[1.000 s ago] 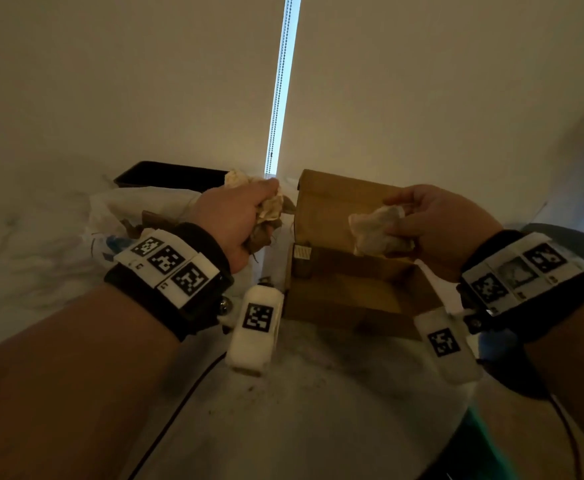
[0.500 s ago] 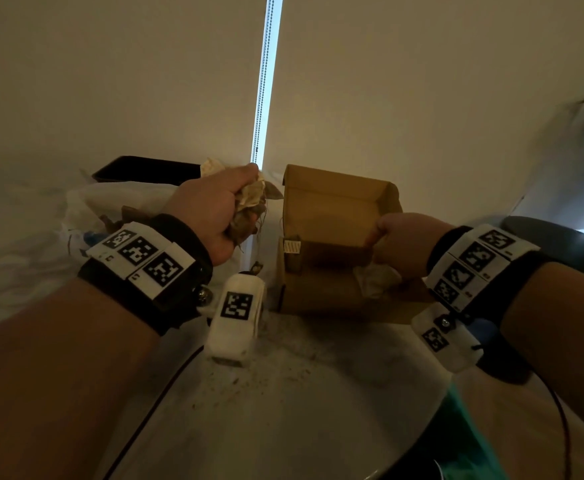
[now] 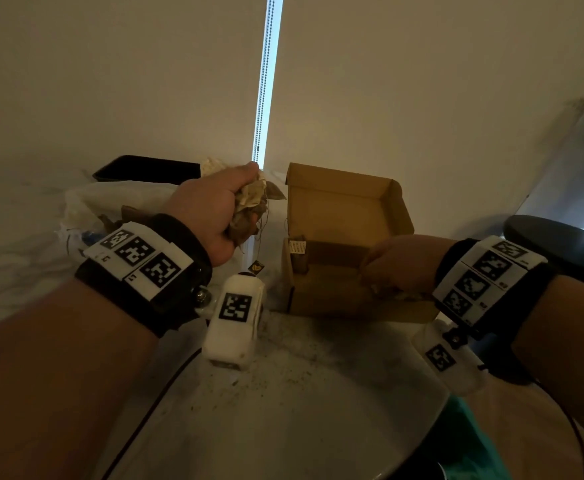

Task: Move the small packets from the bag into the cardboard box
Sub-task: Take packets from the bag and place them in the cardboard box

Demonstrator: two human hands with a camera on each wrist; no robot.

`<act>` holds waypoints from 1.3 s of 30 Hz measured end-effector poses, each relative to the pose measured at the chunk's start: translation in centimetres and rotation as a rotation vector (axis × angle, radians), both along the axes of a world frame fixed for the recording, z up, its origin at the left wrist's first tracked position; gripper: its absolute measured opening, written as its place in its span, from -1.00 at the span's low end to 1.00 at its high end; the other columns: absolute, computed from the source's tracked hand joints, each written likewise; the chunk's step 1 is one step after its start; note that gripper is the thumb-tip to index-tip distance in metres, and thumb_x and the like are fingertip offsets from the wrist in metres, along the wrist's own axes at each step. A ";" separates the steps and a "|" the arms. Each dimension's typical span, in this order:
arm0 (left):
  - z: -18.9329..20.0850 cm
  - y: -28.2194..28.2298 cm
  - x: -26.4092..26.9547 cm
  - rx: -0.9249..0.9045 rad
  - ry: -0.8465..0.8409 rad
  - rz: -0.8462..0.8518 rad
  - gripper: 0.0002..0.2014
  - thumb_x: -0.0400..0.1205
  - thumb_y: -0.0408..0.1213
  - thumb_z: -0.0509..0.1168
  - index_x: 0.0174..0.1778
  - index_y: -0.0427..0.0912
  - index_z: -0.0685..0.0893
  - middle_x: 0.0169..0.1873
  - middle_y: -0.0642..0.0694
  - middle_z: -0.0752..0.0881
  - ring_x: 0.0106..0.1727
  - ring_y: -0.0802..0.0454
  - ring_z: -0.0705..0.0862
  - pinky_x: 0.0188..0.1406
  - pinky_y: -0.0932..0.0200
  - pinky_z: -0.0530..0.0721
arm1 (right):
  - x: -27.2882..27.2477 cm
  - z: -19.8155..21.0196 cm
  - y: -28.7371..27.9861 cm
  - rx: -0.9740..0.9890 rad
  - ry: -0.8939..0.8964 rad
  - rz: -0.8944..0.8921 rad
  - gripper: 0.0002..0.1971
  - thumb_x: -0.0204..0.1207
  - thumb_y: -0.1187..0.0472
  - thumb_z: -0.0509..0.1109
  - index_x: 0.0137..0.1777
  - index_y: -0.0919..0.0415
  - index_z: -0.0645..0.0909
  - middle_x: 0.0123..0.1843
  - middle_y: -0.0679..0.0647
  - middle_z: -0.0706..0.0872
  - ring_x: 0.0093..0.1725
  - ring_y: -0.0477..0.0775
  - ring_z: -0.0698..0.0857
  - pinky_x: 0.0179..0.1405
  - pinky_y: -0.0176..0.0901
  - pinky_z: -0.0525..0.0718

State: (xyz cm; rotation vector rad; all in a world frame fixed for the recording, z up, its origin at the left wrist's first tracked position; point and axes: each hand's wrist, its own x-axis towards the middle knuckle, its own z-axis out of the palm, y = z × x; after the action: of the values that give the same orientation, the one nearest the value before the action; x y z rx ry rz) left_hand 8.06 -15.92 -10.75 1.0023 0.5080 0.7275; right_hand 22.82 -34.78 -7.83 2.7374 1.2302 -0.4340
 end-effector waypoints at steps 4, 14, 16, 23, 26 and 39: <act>0.5 -0.6 -0.2 -0.056 -0.006 -0.065 -0.73 0.67 -0.05 0.40 0.06 -0.22 0.68 -0.37 -0.09 0.67 -0.52 0.11 0.63 -0.71 0.35 0.53 | -1.2 -0.2 0.1 0.004 0.124 0.090 -0.70 0.47 -0.19 0.42 0.05 -0.03 0.71 0.03 -0.03 0.72 0.00 -0.03 0.65 0.08 -0.11 0.64; 1.7 -1.4 -1.3 -0.184 -0.007 -0.175 -0.40 0.61 0.32 0.27 0.12 -0.23 0.69 -0.29 -0.14 0.70 -0.43 0.07 0.65 -0.65 0.33 0.58 | -2.8 0.2 3.2 0.078 0.293 0.198 -0.90 0.58 0.04 0.38 -0.04 -0.13 0.75 -0.12 -0.11 0.72 -0.19 -0.20 0.64 -0.19 -0.30 0.55; 1.7 -1.2 -1.4 -0.233 -0.031 -0.167 -0.32 0.61 0.35 0.21 0.19 -0.26 0.70 -0.26 -0.17 0.71 -0.48 0.04 0.66 -0.65 0.31 0.58 | -2.2 1.7 4.1 0.252 0.203 0.214 -0.77 0.60 -0.05 0.34 0.03 0.03 0.74 -0.11 0.02 0.76 -0.18 -0.06 0.68 -0.13 -0.19 0.65; 1.7 -1.3 -1.4 -0.271 -0.074 -0.115 -0.27 0.64 0.38 0.10 0.31 -0.26 0.65 -0.14 -0.23 0.76 -0.46 -0.02 0.69 -0.58 0.29 0.61 | -3.4 2.1 8.8 1.130 0.827 0.103 -0.78 0.46 0.10 0.52 -0.27 0.20 0.61 -0.39 0.10 0.61 -0.39 0.10 0.54 -0.47 -0.08 0.50; 1.9 -1.7 -1.4 -0.258 -0.093 -0.107 -0.27 0.66 0.38 0.07 0.33 -0.25 0.64 -0.35 -0.21 0.78 -0.52 -0.04 0.74 -0.56 0.25 0.65 | -4.6 0.9 9.7 1.056 0.810 0.183 -0.79 0.39 0.05 0.55 -0.28 0.19 0.70 -0.32 0.19 0.68 -0.35 0.12 0.57 -0.43 -0.07 0.54; 1.4 -2.1 -1.0 -0.081 -0.012 -0.139 -0.29 0.70 0.31 0.08 0.17 -0.35 0.72 -0.39 -0.17 0.74 -0.43 -0.01 0.70 -0.39 0.23 0.66 | -6.0 -1.5 9.2 1.083 0.498 0.206 -0.89 0.51 0.16 0.47 -0.22 0.10 0.78 -0.33 0.01 0.80 -0.43 -0.19 0.66 -0.44 -0.38 0.55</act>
State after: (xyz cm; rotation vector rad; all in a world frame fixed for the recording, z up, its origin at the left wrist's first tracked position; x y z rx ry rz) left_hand 7.10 -18.07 -9.32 0.9467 0.4493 0.5846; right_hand 16.81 -25.60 -9.30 3.3479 2.4333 -0.5634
